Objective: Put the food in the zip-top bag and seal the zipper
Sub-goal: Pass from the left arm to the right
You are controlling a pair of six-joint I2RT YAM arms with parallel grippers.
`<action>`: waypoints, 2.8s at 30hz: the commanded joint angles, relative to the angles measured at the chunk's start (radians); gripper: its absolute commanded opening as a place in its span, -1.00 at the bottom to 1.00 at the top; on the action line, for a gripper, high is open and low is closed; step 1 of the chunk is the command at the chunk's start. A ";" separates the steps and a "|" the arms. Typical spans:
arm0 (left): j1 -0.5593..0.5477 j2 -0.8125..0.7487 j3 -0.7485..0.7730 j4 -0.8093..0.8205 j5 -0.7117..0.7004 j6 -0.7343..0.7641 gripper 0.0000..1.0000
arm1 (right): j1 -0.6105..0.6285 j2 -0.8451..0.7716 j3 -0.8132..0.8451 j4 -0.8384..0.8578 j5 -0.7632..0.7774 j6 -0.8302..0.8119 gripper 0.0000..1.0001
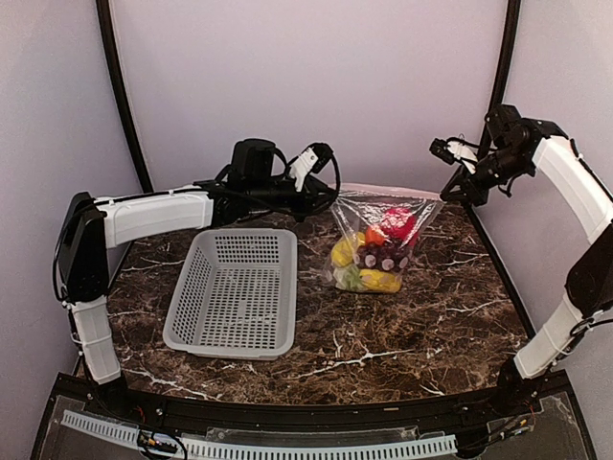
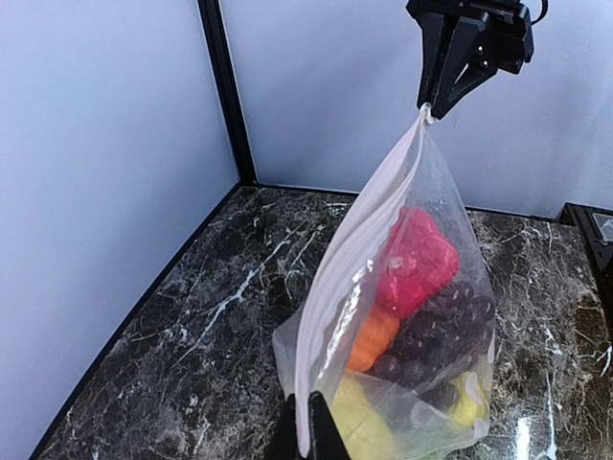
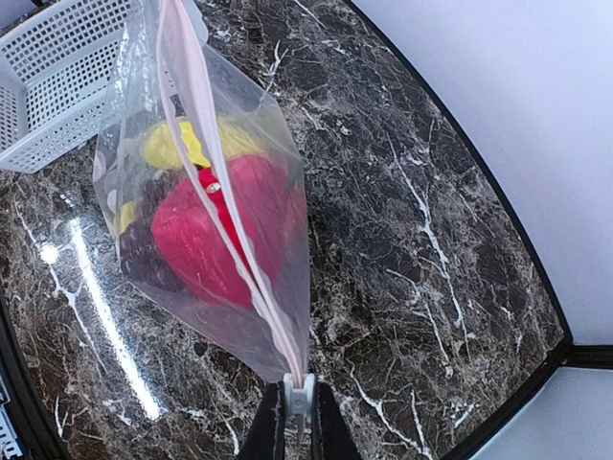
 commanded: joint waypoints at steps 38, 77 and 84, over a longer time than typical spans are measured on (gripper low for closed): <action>0.009 -0.167 -0.226 0.103 -0.030 -0.218 -0.99 | -0.048 -0.260 -0.566 0.138 -0.598 -0.045 -0.16; -0.096 -0.260 -0.290 0.081 -0.749 -0.807 -0.99 | 0.754 -0.214 -0.560 0.655 0.203 0.401 -0.01; -0.095 -0.276 -0.312 0.082 -0.794 -0.833 -0.98 | 0.827 -0.163 -0.522 0.682 0.288 0.433 0.08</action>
